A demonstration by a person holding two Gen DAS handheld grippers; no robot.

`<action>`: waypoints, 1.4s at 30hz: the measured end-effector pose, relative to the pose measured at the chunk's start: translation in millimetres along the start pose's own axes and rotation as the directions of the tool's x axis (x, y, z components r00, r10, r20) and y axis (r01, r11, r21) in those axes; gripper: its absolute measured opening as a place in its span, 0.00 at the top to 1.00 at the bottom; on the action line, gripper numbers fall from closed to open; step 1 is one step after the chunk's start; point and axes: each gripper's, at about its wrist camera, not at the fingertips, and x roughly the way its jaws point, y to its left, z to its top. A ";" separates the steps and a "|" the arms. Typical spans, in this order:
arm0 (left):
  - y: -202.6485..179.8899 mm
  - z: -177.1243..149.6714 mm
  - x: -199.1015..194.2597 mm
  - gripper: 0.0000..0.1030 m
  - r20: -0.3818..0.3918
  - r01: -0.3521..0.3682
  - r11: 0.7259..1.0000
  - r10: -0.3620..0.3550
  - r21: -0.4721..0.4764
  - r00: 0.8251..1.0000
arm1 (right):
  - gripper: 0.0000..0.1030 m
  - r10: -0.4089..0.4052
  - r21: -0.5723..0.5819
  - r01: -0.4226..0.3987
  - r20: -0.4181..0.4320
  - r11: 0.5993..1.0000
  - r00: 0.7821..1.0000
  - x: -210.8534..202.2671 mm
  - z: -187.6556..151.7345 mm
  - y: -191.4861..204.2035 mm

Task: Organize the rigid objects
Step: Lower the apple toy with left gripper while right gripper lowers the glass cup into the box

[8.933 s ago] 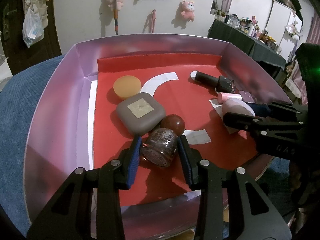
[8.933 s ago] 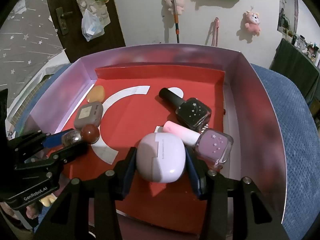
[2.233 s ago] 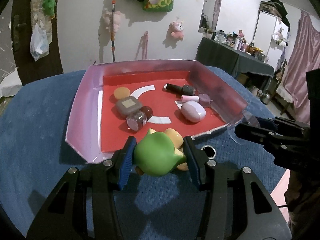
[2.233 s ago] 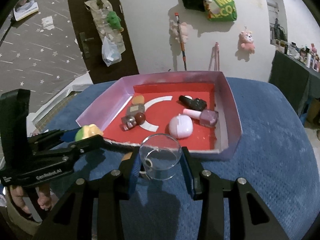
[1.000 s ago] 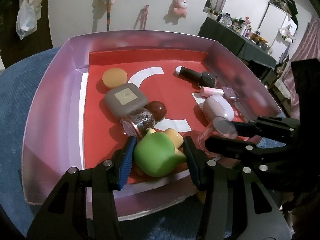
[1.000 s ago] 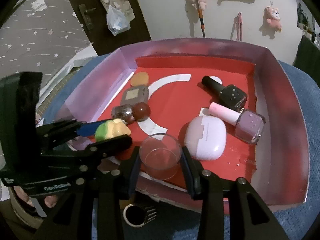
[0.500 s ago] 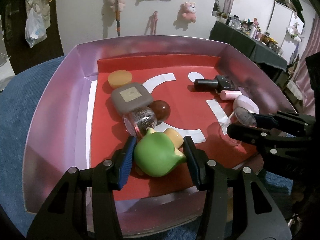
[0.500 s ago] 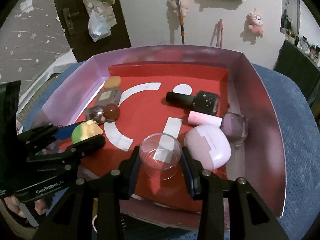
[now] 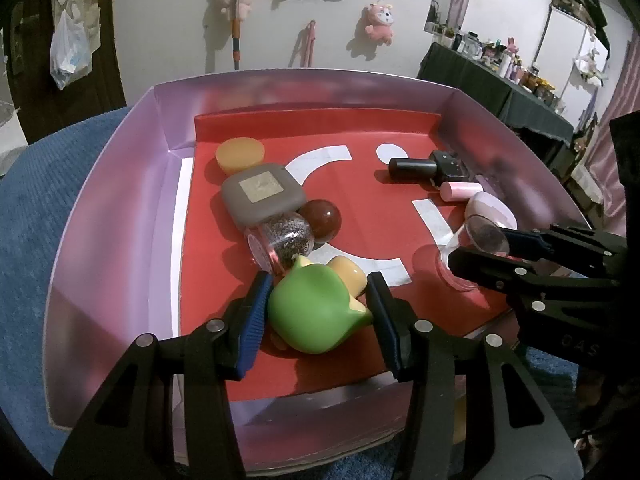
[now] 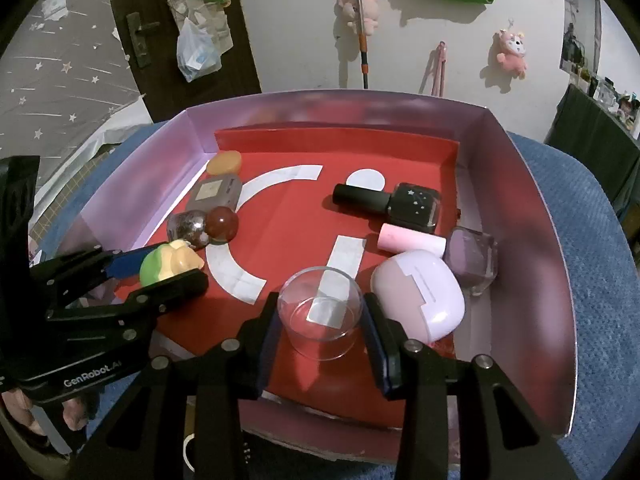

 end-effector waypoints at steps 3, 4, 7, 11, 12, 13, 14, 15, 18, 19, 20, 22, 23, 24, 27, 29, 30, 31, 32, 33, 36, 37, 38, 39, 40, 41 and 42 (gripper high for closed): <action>-0.3 -0.6 -0.2 0.55 -0.001 0.003 1.000 -0.003 -0.003 1.000 | 0.59 0.002 -0.001 -0.002 -0.003 1.000 1.000 1.1 0.0 -0.6; -0.4 -0.6 -0.2 0.55 -0.001 0.003 1.000 -0.003 -0.004 1.000 | 0.58 0.003 -0.001 -0.003 -0.004 1.000 1.000 1.4 0.1 -0.7; -1.3 -0.5 0.2 0.55 -0.001 0.004 1.000 -0.004 -0.005 1.000 | 0.58 0.005 0.000 -0.005 -0.004 1.000 1.000 2.2 0.4 -1.1; -0.7 -0.6 -0.1 0.55 -0.001 0.000 1.000 0.000 -0.002 1.000 | 0.58 0.008 0.004 -0.007 -0.005 1.000 1.000 2.6 1.2 -1.1; -0.4 -0.4 -0.1 0.55 -0.001 0.001 1.000 -0.001 -0.003 1.000 | 0.58 0.008 0.006 -0.008 -0.005 1.000 1.000 2.9 1.4 -1.4; -0.5 -0.3 -0.1 0.55 -0.001 0.002 1.000 -0.002 -0.003 1.000 | 0.58 0.009 0.007 -0.009 -0.005 1.000 1.000 3.1 1.6 -1.6; -0.5 -0.4 -0.1 0.55 -0.001 0.002 1.000 -0.002 -0.003 1.000 | 0.58 0.009 0.006 -0.009 -0.004 1.000 1.000 3.1 1.5 -1.7; -0.6 -0.4 -0.1 0.55 -0.001 0.001 1.000 -0.001 -0.003 1.000 | 0.58 0.009 0.006 -0.009 -0.004 1.000 1.000 3.0 1.5 -1.8; -0.3 -1.0 1.1 0.55 -0.013 0.009 1.000 -0.009 -0.006 1.000 | 0.58 0.010 0.007 -0.010 -0.005 1.000 1.000 3.0 1.7 -1.9; -0.6 -1.3 0.8 0.55 -0.010 0.006 1.000 -0.006 -0.003 1.000 | 0.58 0.009 0.007 -0.009 -0.005 1.000 1.000 2.9 1.6 -1.9; -1.2 -1.6 0.4 0.55 -0.008 0.002 1.000 -0.002 0.001 1.000 | 0.58 0.009 0.007 -0.009 -0.004 1.000 1.000 2.9 1.5 -1.9; -2.3 -2.1 -0.6 0.55 0.000 -0.012 1.000 0.012 0.008 1.000 | 0.58 0.007 0.004 -0.007 -0.005 1.000 1.000 3.2 1.5 -2.0; -2.0 -2.2 -0.1 0.55 -0.001 -0.012 1.000 0.012 0.010 1.000 | 0.58 0.008 0.005 -0.008 -0.004 1.000 1.000 3.0 1.6 -2.2; -1.8 -2.2 0.0 0.55 -0.001 -0.011 1.000 0.011 0.010 1.000 | 0.58 0.009 0.007 -0.009 -0.003 1.000 1.000 3.0 1.5 -2.3; -1.3 -2.7 0.4 0.55 -0.005 -0.004 1.000 0.004 0.002 1.000 | 0.58 0.009 0.006 -0.009 -0.005 1.000 1.000 3.1 1.4 -2.1; -1.0 -3.2 0.1 0.55 -0.005 -0.001 1.000 0.001 0.000 1.000 | 0.58 0.009 0.006 -0.009 -0.004 1.000 1.000 3.2 1.5 -2.2; -1.0 -3.2 0.2 0.55 -0.005 -0.002 1.000 0.002 0.002 1.000 | 0.58 0.009 0.006 -0.009 -0.005 1.000 1.000 3.3 1.3 -2.2; -1.3 -3.5 0.0 0.55 -0.005 -0.003 1.000 0.003 0.004 1.000 | 0.58 0.009 0.006 -0.009 -0.006 1.000 1.000 3.9 1.7 -2.1; -1.0 -3.6 -0.1 0.55 -0.005 -0.004 1.000 0.004 0.005 1.000 | 0.58 0.009 0.006 -0.009 -0.005 1.000 1.000 2.9 1.6 -2.4; -1.0 -3.8 -0.4 0.55 -0.005 -0.006 1.000 0.006 0.007 1.000 | 0.58 0.009 0.006 -0.008 -0.005 1.000 1.000 3.0 1.5 -2.5; -0.3 -3.5 -0.1 0.55 -0.005 -0.005 1.000 0.005 0.006 1.000 | 0.58 0.009 0.007 -0.009 -0.007 1.000 1.000 3.5 1.9 -3.2; -0.5 -3.5 -0.2 0.55 -0.005 -0.005 1.000 0.005 0.006 1.000 | 0.58 0.009 0.008 -0.009 -0.007 1.000 1.000 3.5 2.0 -3.2; -0.2 -3.1 0.0 0.55 -0.006 -0.003 1.000 0.003 0.004 1.000 | 0.58 0.010 0.009 -0.010 -0.008 1.000 1.000 3.6 1.9 -3.6; -0.2 -2.9 0.0 0.55 -0.006 -0.002 1.000 0.002 0.002 1.000 | 0.58 0.011 0.010 -0.011 -0.009 1.000 1.000 3.9 2.0 -3.8; -0.4 -2.9 0.0 0.55 -0.006 -0.001 1.000 0.001 0.001 1.000 | 0.57 0.011 0.011 -0.011 -0.010 1.000 1.000 3.8 1.5 -3.6; -0.2 -2.9 0.1 0.55 -0.007 -0.001 1.000 0.001 0.001 1.000 | 0.57 0.010 0.010 -0.010 -0.009 1.000 1.000 3.7 1.5 -3.5; -0.1 -3.0 0.2 0.55 -0.007 -0.001 1.000 0.001 0.002 1.000 | 0.57 0.010 0.010 -0.010 -0.008 1.000 1.000 3.8 1.4 -3.7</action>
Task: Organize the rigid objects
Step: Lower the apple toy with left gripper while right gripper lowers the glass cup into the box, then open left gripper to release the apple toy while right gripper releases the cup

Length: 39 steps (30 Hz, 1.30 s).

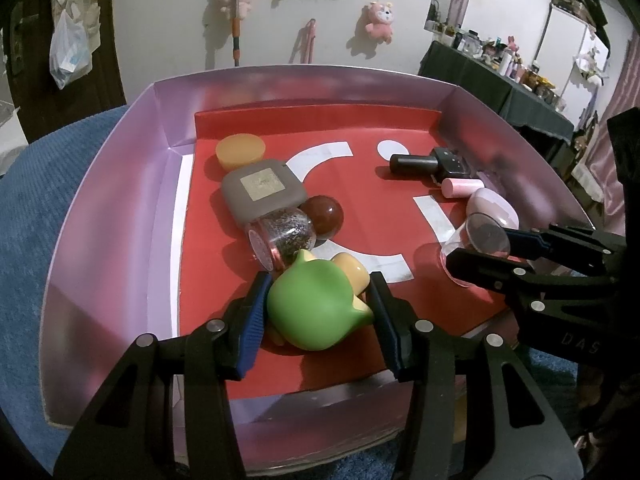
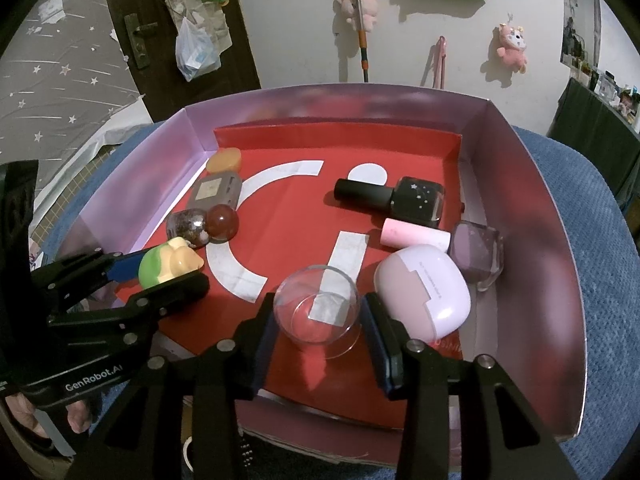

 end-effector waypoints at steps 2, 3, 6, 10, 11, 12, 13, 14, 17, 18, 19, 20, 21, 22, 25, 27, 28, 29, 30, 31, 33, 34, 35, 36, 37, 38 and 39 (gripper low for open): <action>-0.1 -0.2 -0.5 0.54 0.000 -0.001 1.000 0.001 0.000 1.000 | 0.57 0.001 0.001 -0.001 -0.002 1.000 1.000 0.2 0.1 -0.1; 0.1 0.0 -0.2 0.54 0.001 0.000 1.000 0.000 0.000 1.000 | 0.57 0.002 0.001 -0.002 -0.001 1.000 1.000 -0.1 0.0 0.0; 0.5 0.5 -0.3 0.51 -0.001 -0.005 1.000 0.005 -0.003 1.000 | 0.55 0.003 0.000 -0.003 -0.001 1.000 1.000 0.4 -0.4 0.2; 2.6 0.4 -2.3 0.41 0.006 -0.002 1.000 0.002 -0.015 1.000 | 0.53 0.008 0.001 -0.008 0.000 1.000 1.000 0.3 -1.5 1.1; 3.0 0.3 -3.5 0.40 0.011 -0.004 1.000 0.004 -0.016 1.000 | 0.52 0.009 0.001 -0.009 0.002 1.000 1.000 -0.2 -2.4 1.7; 3.7 0.8 -3.9 0.39 0.014 -0.005 1.000 0.006 -0.016 1.000 | 0.51 0.011 0.001 -0.011 0.003 1.000 1.000 -0.6 -3.0 1.6; 3.6 0.5 -4.7 0.35 0.016 -0.006 1.000 0.006 -0.016 1.000 | 0.49 0.013 0.001 -0.013 0.004 1.000 1.000 -1.2 -3.3 2.2; 4.1 0.5 -5.0 0.30 0.017 -0.005 1.000 0.005 -0.017 1.000 | 0.47 0.014 0.000 -0.014 0.006 1.000 1.000 -2.0 -3.7 3.0; 4.5 0.3 -7.9 0.29 0.023 0.005 1.000 -0.004 -0.020 1.000 | 0.45 0.019 -0.001 -0.019 0.013 1.000 1.000 -5.4 -5.2 4.8; 3.7 -0.2 -9.5 0.29 0.026 0.003 1.000 -0.002 -0.017 1.000 | 0.44 0.020 -0.001 -0.020 0.016 1.000 1.000 -6.8 -5.7 5.1; 2.9 -0.7 -10.9 0.28 0.029 -0.002 1.000 0.003 -0.013 1.000 | 0.43 0.021 0.000 -0.021 0.019 1.000 1.000 -8.0 -6.1 5.1; 2.5 -1.1 -11.9 0.28 0.032 -0.007 1.000 0.007 -0.010 0.999 | 0.43 0.023 0.004 -0.023 0.023 1.000 0.999 -10.1 -7.0 4.9; 1.8 -1.7 -13.7 0.28 0.036 -0.011 1.000 0.012 -0.007 0.999 | 0.41 0.025 0.007 -0.025 0.027 1.000 0.999 -11.9 -7.6 4.5; 1.3 -2.3 -15.4 0.27 0.039 -0.010 1.000 0.010 -0.007 0.999 | 0.40 0.026 0.010 -0.026 0.033 1.000 0.999 -14.4 -8.7 3.8; -0.4 -3.7 -21.2 0.22 0.049 0.002 1.000 -0.001 -0.007 0.999 | 0.33 0.030 0.015 -0.031 0.047 0.999 0.998 -21.7 -11.0 2.4; -3.4 -3.9 -25.3 0.19 0.058 0.003 1.000 -0.003 0.003 0.998 | 0.33 0.035 0.016 -0.036 0.055 0.999 0.998 -26.2 -12.6 2.3; -4.6 -4.1 -27.5 0.16 0.063 0.001 1.000 -0.001 0.009 0.998 | 0.31 0.037 0.014 -0.038 0.058 0.999 0.998 -28.6 -13.1 2.7; -5.8 -4.4 -29.9 0.15 0.070 -0.002 1.000 0.001 0.015 0.998 | 0.30 0.039 0.011 -0.039 0.063 0.999 0.997 -31.4 -13.6 3.1; -6.9 -5.2 -33.4 0.15 0.079 -0.006 1.000 0.004 0.020 0.997 | 0.26 0.040 0.009 -0.041 0.070 0.999 0.997 -34.6 -14.3 3.4; -8.2 -5.4 -35.6 0.14 0.085 -0.008 1.000 0.006 0.023 0.996 | 0.24 0.041 0.006 -0.042 0.078 0.999 0.996 -37.5 -14.7 4.2; -8.8 -6.5 -40.2 0.13 0.096 -0.008 1.000 0.005 0.027 0.995 | 0.21 0.041 -0.002 -0.041 0.095 0.999 0.995 -44.1 -15.6 6.3; -9.1 -7.2 -41.8 0.12 0.098 -0.006 1.000 0.004 0.027 0.995 | 0.19 0.042 -0.005 -0.042 0.103 0.999 0.994 -47.3 -16.2 7.3; -9.2 -7.7 -43.1 0.12 0.099 -0.006 1.000 0.003 0.027 0.995 | 0.18 0.043 -0.008 -0.042 0.109 0.999 0.993 -50.1 -16.8 8.6; -9.3 -8.5 -44.7 0.12 0.102 -0.010 1.000 0.007 0.028 0.995 | 0.16 0.043 -0.010 -0.042 0.114 0.999 0.992 -52.3 -17.1 9.5; -9.2 -9.2 -46.1 0.11 0.106 -0.015 1.000 0.012 0.028 0.994 | 0.14 0.044 -0.010 -0.043 0.119 0.999 0.992 -54.4 -17.5 9.9; -9.1 -9.9 -47.6 0.08 0.110 -0.023 0.999 0.020 0.027 0.994 | 0.14 0.045 -0.010 -0.044 0.124 0.999 0.991 -56.5 -18.1 10.0; -8.5 -10.8 -49.7 0.06 0.117 -0.032 0.999 0.029 0.024 0.993 | 0.13 0.046 -0.009 -0.045 0.129 0.999 0.991 -58.6 -18.7 9.8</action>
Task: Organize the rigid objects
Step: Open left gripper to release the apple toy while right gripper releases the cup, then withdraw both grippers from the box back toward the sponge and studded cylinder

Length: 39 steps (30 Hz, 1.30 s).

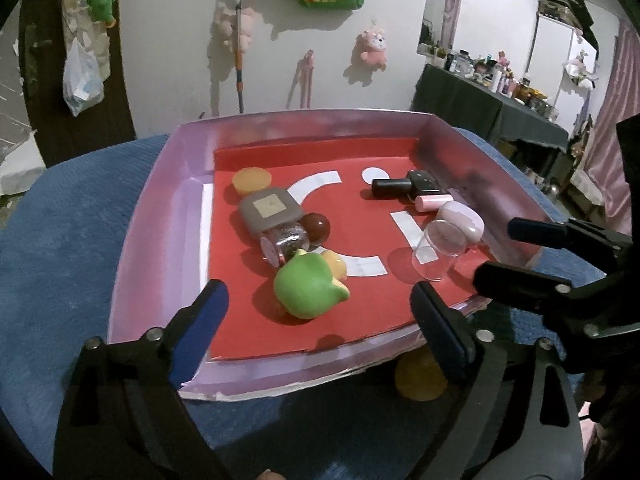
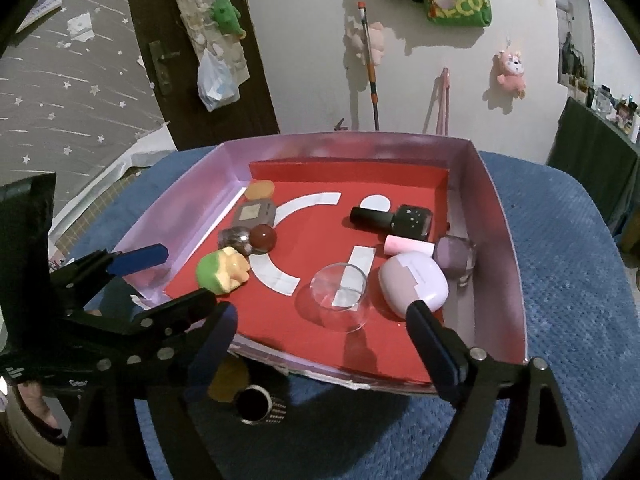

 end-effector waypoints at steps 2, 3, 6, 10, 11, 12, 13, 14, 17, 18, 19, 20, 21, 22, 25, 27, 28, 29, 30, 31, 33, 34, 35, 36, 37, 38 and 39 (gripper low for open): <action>2.8 -1.3 -4.0 0.04 0.007 -0.001 1.000 0.001 -0.010 1.000 | 0.10 0.002 0.005 -0.002 0.008 1.000 1.000 -3.6 -0.7 -0.8; 4.6 -1.8 -5.3 0.04 0.008 0.000 1.000 0.000 -0.017 1.000 | 0.09 0.004 0.009 -0.004 0.010 1.000 1.000 -5.0 -1.0 -0.9; 10.1 -4.8 -11.2 0.04 0.015 0.002 0.999 -0.001 -0.036 1.000 | 0.08 0.011 0.019 -0.011 0.015 1.000 1.000 -9.9 -1.5 -1.2; 13.5 -8.9 -21.1 0.04 0.027 0.002 0.999 0.000 -0.049 1.000 | 0.02 0.025 0.043 -0.026 0.028 0.999 0.999 -19.8 -1.4 -1.2; 13.5 -9.9 -23.3 0.04 0.030 0.003 0.999 -0.001 -0.050 1.000 | 0.01 0.027 0.045 -0.029 0.033 0.999 0.999 -22.7 -1.5 -0.6; 14.0 -11.0 -25.8 0.04 0.033 0.005 0.999 -0.003 -0.054 0.999 | 0.01 0.029 0.045 -0.030 0.038 0.999 0.999 -26.0 -2.3 0.9; 14.4 -12.6 -27.9 0.04 0.035 0.008 0.998 -0.006 -0.058 0.999 | 0.01 0.030 0.043 -0.032 0.041 0.999 0.999 -28.5 -2.6 2.4; 15.1 -14.0 -30.1 0.04 0.037 0.011 0.998 -0.009 -0.063 0.999 | 0.01 0.031 0.041 -0.033 0.045 0.999 0.998 -31.8 -3.5 4.6; 17.4 -18.0 -34.4 0.04 0.040 0.021 0.997 -0.018 -0.081 0.999 | 0.01 0.037 0.041 -0.039 0.057 0.998 0.998 -38.7 -5.8 8.5; 17.9 -19.5 -35.8 0.04 0.039 0.024 0.996 -0.021 -0.086 0.999 | 0.01 0.040 0.043 -0.043 0.061 0.998 0.997 -41.2 -7.2 9.5; 17.9 -21.3 -36.6 0.04 0.039 0.023 0.996 -0.020 -0.087 0.999 | 0.01 0.041 0.044 -0.044 0.063 0.998 0.997 -42.0 -8.4 10.2; 17.8 -23.3 -37.4 0.04 0.038 0.018 0.996 -0.015 -0.088 0.999 | 0.00 0.042 0.043 -0.045 0.066 0.998 0.997 -44.1 -10.7 10.9; 17.1 -25.4 -38.2 0.04 0.036 0.013 0.996 -0.010 -0.089 0.999 | 0.00 0.042 0.044 -0.045 0.069 0.998 0.997 -45.2 -12.7 11.7; 16.5 -27.7 -39.1 0.04 0.034 0.011 0.996 -0.008 -0.091 0.999 | 0.00 0.043 0.044 -0.046 0.070 0.998 0.997 -45.7 -13.9 12.1; 14.1 -33.1 -42.8 0.04 0.028 0.011 0.996 -0.009 -0.088 1.000 | 0.00 0.048 0.046 -0.052 0.078 0.998 0.996 -49.2 -20.6 14.1; 12.8 -36.3 -45.4 0.04 0.029 0.005 0.996 -0.003 -0.090 1.000 | 0.00 0.047 0.052 -0.052 0.085 0.997 0.995 -52.4 -25.5 14.2; 12.7 -38.4 -46.5 0.04 0.028 0.006 0.996 -0.003 -0.094 1.000 | 0.00 0.048 0.055 -0.053 0.089 0.997 0.995 -54.1 -28.0 14.8; 12.7 -39.7 -47.0 0.03 0.026 0.008 0.995 -0.005 -0.098 1.000 | 0.00 0.048 0.057 -0.054 0.092 0.997 0.995 -55.6 -31.1 15.4; 12.8 -41.5 -47.3 0.03 0.021 0.013 0.994 -0.011 -0.104 1.000 | 0.00 0.049 0.057 -0.054 0.092 0.997 0.995 -56.5 -33.5 15.9; 12.8 -43.1 -47.5 0.02 0.018 0.017 0.994 -0.015 -0.108 1.000 | 0.00 0.050 0.055 -0.055 0.092 0.997 0.995 -57.5 -36.1 16.9; 12.3 -46.7 -47.7 0.02 0.013 0.019 0.994 -0.017 -0.109 1.000 | 0.00 0.051 0.049 -0.055 0.095 0.997 0.994 -59.6 -41.7 19.2; 11.7 -49.3 -48.1 0.02 0.010 0.016 0.994 -0.015 -0.109 1.000 | 0.00 0.049 0.050 -0.054 0.097 0.997 0.994 -60.4 -44.0 19.4; 11.6 -51.7 -48.6 0.02 0.009 0.015 0.994 -0.014 -0.109 1.000 | 0.00 0.043 0.053 -0.048 0.100 0.997 0.994 -61.4 -47.0 19.6; 10.5 -54.6 -48.7 0.02 0.007 0.015 0.994 -0.014 -0.110 1.000 | 0.00 0.040 0.059 -0.046 0.101 0.997 0.994 -62.1 -49.7 19.4; 10.4 -56.8 -48.7 0.02 0.004 0.016 0.994 -0.016 -0.112 1.000 | 0.00 0.037 0.067 -0.043 0.101 0.997 0.994 -62.7 -52.8 19.0; 10.3 -58.8 -48.5 0.02 0.001 0.019 0.993 -0.019 -0.115 1.000 | 0.00 0.032 0.075 -0.040 0.098 0.996 0.995 -62.8 -55.7 18.3; 10.4 -60.9 -48.0 0.02 -0.003 0.025 0.992 -0.026 -0.120 1.000 | 0.00 0.025 0.081 -0.032 0.093 0.996 0.995 -62.2 -58.4 18.0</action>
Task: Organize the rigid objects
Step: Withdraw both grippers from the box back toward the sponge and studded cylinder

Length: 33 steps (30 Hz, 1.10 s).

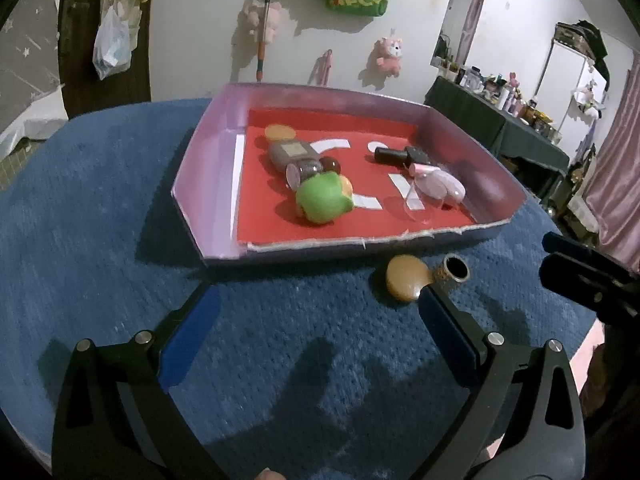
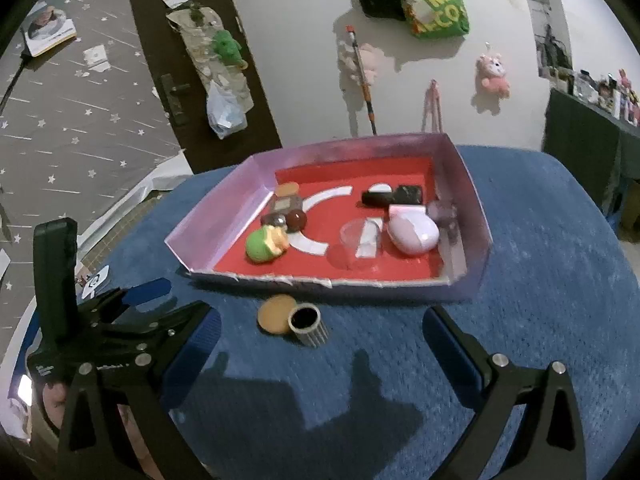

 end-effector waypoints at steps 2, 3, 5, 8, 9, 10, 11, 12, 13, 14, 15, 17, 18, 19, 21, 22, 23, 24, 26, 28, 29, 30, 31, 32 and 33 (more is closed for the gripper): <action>0.0 -3.5 1.6 0.02 -0.012 0.011 1.000 -0.011 -0.003 1.000 | 0.00 -0.022 -0.003 0.022 -0.010 1.000 1.000 0.9 -7.0 0.7; 0.1 -5.0 2.5 0.02 -0.015 0.012 1.000 -0.012 -0.002 1.000 | 0.00 -0.027 -0.006 0.027 -0.014 1.000 1.000 1.8 -9.3 0.9; 0.0 -8.3 4.3 0.02 -0.022 0.012 1.000 -0.012 -0.001 1.000 | 0.00 -0.045 -0.012 0.045 -0.022 0.999 0.999 3.8 -14.9 1.5; 1.6 -12.9 6.9 0.02 -0.035 0.017 1.000 -0.017 -0.007 0.999 | 0.00 -0.056 -0.007 0.055 -0.032 0.998 0.998 6.8 -21.8 0.5; 2.4 -14.3 8.0 0.02 -0.040 0.013 1.000 -0.014 -0.009 0.999 | 0.00 -0.052 -0.001 0.052 -0.040 0.999 0.998 8.7 -24.4 -1.1; 2.7 -15.7 8.7 0.02 -0.043 0.007 1.000 -0.007 -0.009 0.999 | 0.00 -0.052 0.004 0.052 -0.049 0.999 0.997 10.3 -26.7 -2.1; 3.1 -17.2 9.3 0.02 -0.046 0.000 1.000 0.000 -0.008 0.999 | 0.00 -0.053 0.008 0.054 -0.056 0.999 0.997 12.0 -29.0 -3.6; 3.6 -18.5 10.4 0.02 -0.050 -0.007 1.000 0.006 -0.006 0.999 | 0.00 -0.055 0.011 0.056 -0.065 0.998 0.996 14.1 -31.7 -5.2; 4.0 -19.8 11.7 0.02 -0.055 -0.011 1.000 0.011 -0.006 0.998 | 0.00 -0.056 0.015 0.058 -0.072 0.998 0.996 15.8 -33.6 -6.1; 4.3 -20.9 13.1 0.02 -0.060 -0.013 1.000 0.013 -0.005 0.998 | 0.00 -0.056 0.019 0.058 -0.081 0.998 0.995 17.7 -35.9 -7.3; 4.3 -22.4 14.6 0.02 -0.068 -0.012 1.000 0.012 -0.004 0.998 | 0.00 -0.056 0.021 0.058 -0.088 0.998 0.995 19.5 -37.5 -7.9; 3.8 -24.4 16.6 0.02 -0.076 -0.006 1.000 0.006 -0.004 0.997 | 0.00 -0.062 0.021 0.064 -0.098 0.998 0.993 22.8 -40.0 -9.7; 3.3 -25.6 17.7 0.02 -0.080 -0.004 1.000 0.004 -0.005 0.997 | 0.00 -0.063 0.022 0.066 -0.102 0.998 0.993 24.0 -40.4 -10.2; 2.5 -26.1 17.9 0.02 -0.078 -0.009 1.000 0.009 -0.001 0.997 | 0.00 -0.065 0.022 0.068 -0.104 0.997 0.992 25.1 -40.7 -11.0; 0.3 -26.9 18.4 0.02 -0.077 -0.018 1.000 0.018 0.008 0.997 | 0.00 -0.074 0.019 0.077 -0.104 0.997 0.992 26.9 -40.2 -12.2; -0.3 -27.2 18.7 0.02 -0.077 -0.020 1.000 0.021 0.010 0.997 | 0.00 -0.079 0.017 0.081 -0.105 0.997 0.991 27.8 -39.2 -12.3; -0.9 -27.5 18.9 0.02 -0.077 -0.023 1.000 0.024 0.013 0.997 | 0.00 -0.083 0.015 0.085 -0.107 0.996 0.991 29.7 -38.3 -12.5; -1.4 -27.3 19.2 0.02 -0.077 -0.025 1.000 0.027 0.016 0.997 | 0.00 -0.086 0.014 0.088 -0.109 0.996 0.990 31.4 -37.5 -13.2; -2.2 -27.1 20.0 0.02 -0.079 -0.030 0.999 0.031 0.021 0.996 | 0.00 -0.094 0.013 0.096 -0.114 0.995 0.989 34.7 -35.6 -14.7; -2.5 -27.2 20.3 0.02 -0.080 -0.033 0.999 0.035 0.025 0.996 | 0.00 -0.101 0.008 0.103 -0.119 0.995 0.988 37.5 -33.3 -14.6; -2.4 -27.1 20.4 0.02 -0.081 -0.034 0.999 0.036 0.025 0.996 | 0.00 -0.106 0.004 0.107 -0.123 0.994 0.987 39.9 -31.6 -14.1; -1.8 -26.9 20.4 0.02 -0.082 -0.034 0.999 0.036 0.020 0.996 | 0.00 -0.110 0.000 0.111 -0.126 0.994 0.986 41.4 -30.6 -13.3; -1.3 -26.4 20.3 0.02 -0.082 -0.032 0.999 0.033 0.017 0.996 | 0.00 -0.115 -0.004 0.115 -0.131 0.993 0.985 43.5 -29.1 -12.1; -0.5 -26.0 20.3 0.02 -0.083 -0.029 1.000 0.029 0.012 0.996 | 0.00 -0.117 -0.008 0.117 -0.135 0.993 0.984 45.0 -27.8 -11.4; 0.3 -25.3 20.3 0.02 -0.083 -0.025 1.000 0.026 0.008 0.996 | 0.00 -0.119 -0.011 0.118 -0.136 0.993 0.984 46.3 -26.5 -10.5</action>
